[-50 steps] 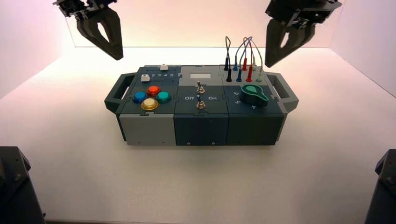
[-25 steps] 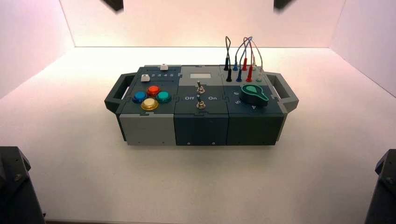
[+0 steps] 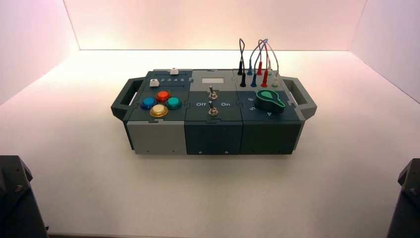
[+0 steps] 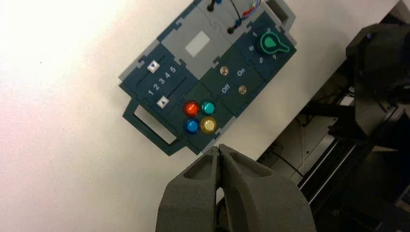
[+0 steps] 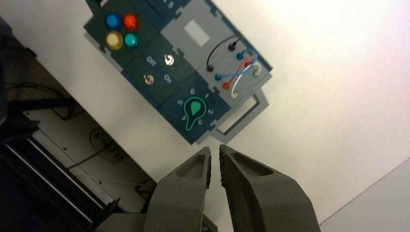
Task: View the box from the top.
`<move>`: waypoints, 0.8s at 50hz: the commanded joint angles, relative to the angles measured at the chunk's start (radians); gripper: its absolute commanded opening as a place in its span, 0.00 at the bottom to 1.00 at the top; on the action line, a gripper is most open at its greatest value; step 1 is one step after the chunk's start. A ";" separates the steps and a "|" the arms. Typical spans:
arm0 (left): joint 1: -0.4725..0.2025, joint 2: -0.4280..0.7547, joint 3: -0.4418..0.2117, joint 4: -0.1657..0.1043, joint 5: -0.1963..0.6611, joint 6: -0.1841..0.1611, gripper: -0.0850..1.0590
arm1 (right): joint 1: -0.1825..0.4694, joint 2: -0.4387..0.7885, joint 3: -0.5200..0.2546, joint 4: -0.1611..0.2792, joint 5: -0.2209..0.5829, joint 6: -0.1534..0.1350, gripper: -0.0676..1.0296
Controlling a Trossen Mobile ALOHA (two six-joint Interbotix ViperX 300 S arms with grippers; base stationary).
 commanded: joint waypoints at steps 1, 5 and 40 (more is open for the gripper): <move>-0.021 -0.008 -0.028 -0.003 -0.012 -0.011 0.05 | 0.005 -0.017 -0.055 0.023 -0.005 0.000 0.16; -0.043 -0.014 -0.020 -0.002 -0.037 -0.011 0.05 | 0.002 -0.021 -0.061 0.051 -0.017 0.005 0.16; -0.084 0.011 0.104 0.003 -0.190 -0.017 0.05 | -0.014 -0.057 0.043 0.035 -0.106 0.132 0.17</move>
